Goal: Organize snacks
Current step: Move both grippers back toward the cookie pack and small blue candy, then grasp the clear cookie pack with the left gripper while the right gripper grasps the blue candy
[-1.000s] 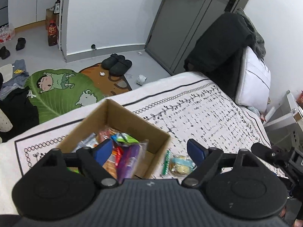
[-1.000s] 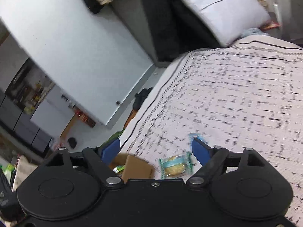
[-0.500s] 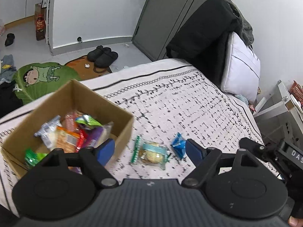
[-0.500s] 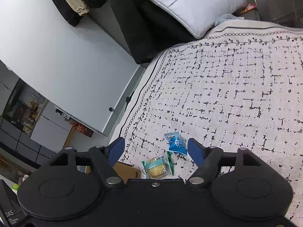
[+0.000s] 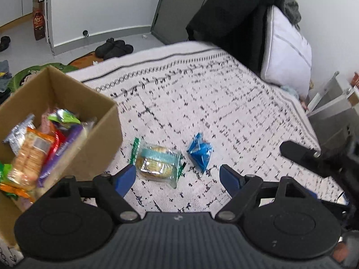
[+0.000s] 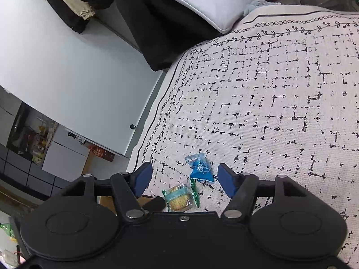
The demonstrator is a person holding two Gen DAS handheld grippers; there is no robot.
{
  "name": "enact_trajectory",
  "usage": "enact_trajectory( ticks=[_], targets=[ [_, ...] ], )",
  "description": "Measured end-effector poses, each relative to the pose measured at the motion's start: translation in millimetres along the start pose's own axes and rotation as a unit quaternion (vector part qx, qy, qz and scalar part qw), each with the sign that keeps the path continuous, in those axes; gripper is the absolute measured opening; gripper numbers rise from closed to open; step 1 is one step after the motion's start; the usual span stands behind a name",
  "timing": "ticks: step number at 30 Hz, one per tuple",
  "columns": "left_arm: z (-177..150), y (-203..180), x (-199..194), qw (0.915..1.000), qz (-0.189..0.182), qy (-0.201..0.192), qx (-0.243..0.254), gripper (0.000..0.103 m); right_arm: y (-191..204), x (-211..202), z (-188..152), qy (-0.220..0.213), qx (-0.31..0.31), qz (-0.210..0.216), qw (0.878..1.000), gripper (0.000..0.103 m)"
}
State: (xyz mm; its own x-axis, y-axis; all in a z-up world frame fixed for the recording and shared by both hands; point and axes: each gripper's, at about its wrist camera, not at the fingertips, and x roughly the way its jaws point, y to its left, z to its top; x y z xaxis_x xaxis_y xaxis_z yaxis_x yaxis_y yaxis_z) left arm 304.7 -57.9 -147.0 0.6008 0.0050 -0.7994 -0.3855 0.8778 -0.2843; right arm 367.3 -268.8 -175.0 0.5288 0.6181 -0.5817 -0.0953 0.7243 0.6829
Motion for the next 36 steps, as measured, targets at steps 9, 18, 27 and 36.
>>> enact_trajectory(
  ticks=[9, 18, 27, 36],
  targets=[
    [-9.0, -2.4, 41.7, 0.9994, 0.028, 0.017, 0.012, 0.082, -9.2, 20.8, 2.4, 0.017, 0.008, -0.006, 1.0, 0.061],
    [-9.8, -3.5, 68.8, 0.9978, 0.058, 0.008, 0.032, 0.082, -14.1, 50.2, 3.0, 0.041, 0.011, -0.018, 0.999, 0.058],
    [-6.5, 3.9, 88.3, 0.9982, 0.05, 0.016, 0.03, 0.082, -11.6, 86.0, -0.3, 0.055, -0.016, -0.043, 0.997, 0.058],
    [-5.1, 12.3, 89.2, 0.9983, 0.049, 0.013, 0.027, 0.059, -9.5, 115.5, -7.8, 0.063, -0.038, -0.054, 0.996, 0.048]
  ],
)
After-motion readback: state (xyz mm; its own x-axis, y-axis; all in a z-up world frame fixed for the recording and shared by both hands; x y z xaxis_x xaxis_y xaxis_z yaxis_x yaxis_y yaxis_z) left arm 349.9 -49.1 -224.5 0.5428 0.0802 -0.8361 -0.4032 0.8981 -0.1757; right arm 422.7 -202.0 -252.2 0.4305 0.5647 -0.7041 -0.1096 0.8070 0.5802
